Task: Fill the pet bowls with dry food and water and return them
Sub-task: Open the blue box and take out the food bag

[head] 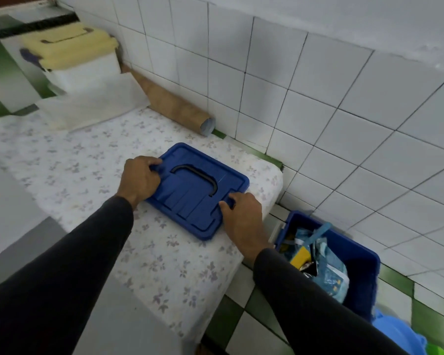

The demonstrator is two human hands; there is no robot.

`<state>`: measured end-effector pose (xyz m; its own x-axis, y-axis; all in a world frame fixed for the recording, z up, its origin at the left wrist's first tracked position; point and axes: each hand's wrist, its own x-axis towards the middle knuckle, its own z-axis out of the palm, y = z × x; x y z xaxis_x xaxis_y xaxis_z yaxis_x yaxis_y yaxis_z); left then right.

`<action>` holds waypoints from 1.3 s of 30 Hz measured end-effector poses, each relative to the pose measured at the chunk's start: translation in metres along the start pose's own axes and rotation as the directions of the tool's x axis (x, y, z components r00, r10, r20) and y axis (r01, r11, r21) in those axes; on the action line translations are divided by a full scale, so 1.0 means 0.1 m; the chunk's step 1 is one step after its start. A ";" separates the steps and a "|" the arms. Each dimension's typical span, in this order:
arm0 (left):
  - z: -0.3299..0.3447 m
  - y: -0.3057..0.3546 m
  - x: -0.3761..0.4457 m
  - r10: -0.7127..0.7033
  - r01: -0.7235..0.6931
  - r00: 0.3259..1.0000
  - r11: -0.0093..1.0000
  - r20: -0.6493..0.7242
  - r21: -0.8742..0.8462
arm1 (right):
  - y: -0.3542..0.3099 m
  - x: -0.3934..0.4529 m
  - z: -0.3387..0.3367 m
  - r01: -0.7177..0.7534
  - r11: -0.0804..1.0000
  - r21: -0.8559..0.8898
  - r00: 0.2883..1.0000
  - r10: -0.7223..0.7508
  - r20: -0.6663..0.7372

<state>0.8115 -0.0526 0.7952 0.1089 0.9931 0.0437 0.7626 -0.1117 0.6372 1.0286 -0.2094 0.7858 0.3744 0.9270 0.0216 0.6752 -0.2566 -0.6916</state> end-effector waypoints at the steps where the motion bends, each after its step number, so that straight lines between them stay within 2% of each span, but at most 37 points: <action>1: -0.01 -0.03 0.02 -0.005 0.005 1.000 1.000 0.003 0.002 | -0.03 0.02 0.01 0.004 1.000 -0.024 1.000 -0.003 0.018; 6: 0.00 -0.14 0.06 0.017 -0.019 0.999 0.999 0.039 0.035 | -0.08 0.02 0.07 0.031 0.991 -0.131 0.997 -0.020 0.081; 13: 0.05 -0.07 -0.04 0.070 -0.078 0.997 0.974 0.043 0.214 | -0.07 -0.04 0.06 0.060 0.924 -0.378 0.998 -0.066 -0.003; 17: 0.16 0.12 -0.19 0.176 -0.175 0.984 0.969 0.010 0.174 | -0.03 -0.10 -0.03 0.050 0.923 -0.383 0.998 -0.060 -0.015; 21: 0.37 0.42 -0.37 0.281 -0.297 0.954 0.935 0.104 0.195 | 0.15 -0.20 -0.21 0.006 0.933 -0.361 0.999 -0.019 -0.031; 27: 0.86 1.00 -0.72 0.465 -0.480 0.870 0.874 0.163 0.070 | 0.63 -0.47 -0.60 -0.146 0.938 -0.313 0.984 0.106 -0.142; 32: 1.42 1.55 -1.13 0.621 -0.629 0.733 0.774 0.276 -0.071 | 1.10 -0.80 -0.94 -0.348 0.873 -0.342 0.931 0.278 -0.237; 36: 1.88 1.92 -1.51 0.688 -0.702 0.597 0.697 0.412 -0.147 | 1.44 -1.13 -1.15 -0.456 0.836 -0.304 0.888 0.406 -0.214; 39: 2.12 2.13 -1.74 0.670 -0.706 0.551 0.692 0.497 -0.149 | 1.62 -1.33 -1.23 -0.453 0.846 -0.282 0.892 0.433 -0.133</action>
<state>1.0903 -0.2568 0.7605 0.8882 0.4544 0.0682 0.3554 -0.7734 0.5248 1.1660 -0.4081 0.7598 0.7106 0.6790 -0.1845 0.5808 -0.7140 -0.3911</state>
